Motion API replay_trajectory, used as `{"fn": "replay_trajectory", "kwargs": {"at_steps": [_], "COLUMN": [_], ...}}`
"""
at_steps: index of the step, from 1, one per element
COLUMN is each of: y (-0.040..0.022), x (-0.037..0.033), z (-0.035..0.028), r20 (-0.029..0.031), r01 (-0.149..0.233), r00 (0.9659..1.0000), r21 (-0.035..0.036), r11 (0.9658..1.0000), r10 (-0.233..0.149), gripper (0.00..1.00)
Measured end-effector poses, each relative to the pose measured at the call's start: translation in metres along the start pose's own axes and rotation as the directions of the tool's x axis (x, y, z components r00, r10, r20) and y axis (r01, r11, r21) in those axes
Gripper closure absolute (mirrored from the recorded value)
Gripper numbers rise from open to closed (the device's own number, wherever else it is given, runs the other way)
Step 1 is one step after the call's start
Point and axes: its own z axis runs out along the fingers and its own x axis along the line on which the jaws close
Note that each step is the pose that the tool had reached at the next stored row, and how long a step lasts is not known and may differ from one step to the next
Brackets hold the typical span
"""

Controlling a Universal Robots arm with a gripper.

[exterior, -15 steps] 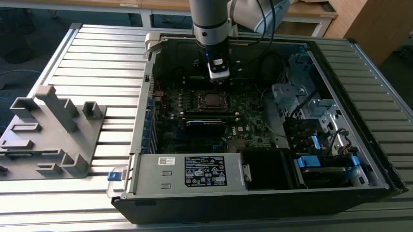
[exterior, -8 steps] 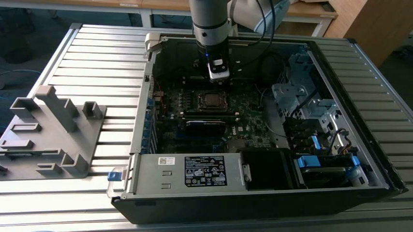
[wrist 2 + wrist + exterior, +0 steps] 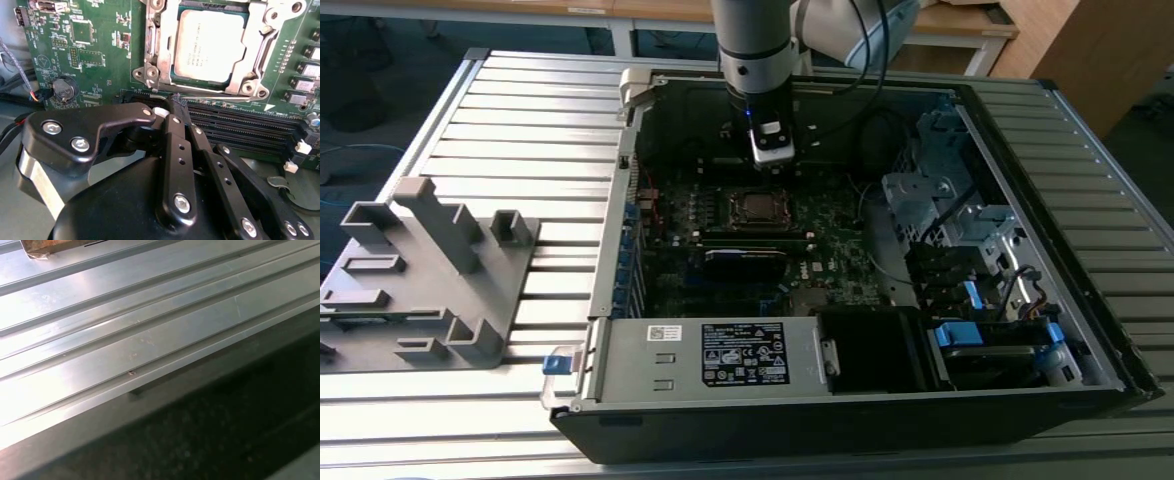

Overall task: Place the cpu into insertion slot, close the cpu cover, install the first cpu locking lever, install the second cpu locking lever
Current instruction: 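Install the first cpu locking lever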

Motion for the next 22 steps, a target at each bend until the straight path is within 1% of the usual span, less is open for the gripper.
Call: {"fn": "replay_trajectory", "kwargs": {"at_steps": [12, 16, 19, 22], "y": [0.0003, 0.0, -0.0001, -0.0003], "x": [0.0002, 0.0001, -0.0001, -0.0004], "z": [0.0005, 0.001, 0.0012, 0.0011], "r20": [0.0001, 0.0008, 0.0029, 0.0067], "r01": [0.0, 0.0, 0.001, 0.002], "r00": [1.0, 1.0, 1.0, 1.0], "r21": [0.0002, 0.0018, 0.0062, 0.0147], "r11": [1.0, 1.0, 1.0, 0.9999], "r10": [0.0, 0.0, -0.001, -0.002], "gripper": [0.9, 0.9, 0.9, 0.9]}}
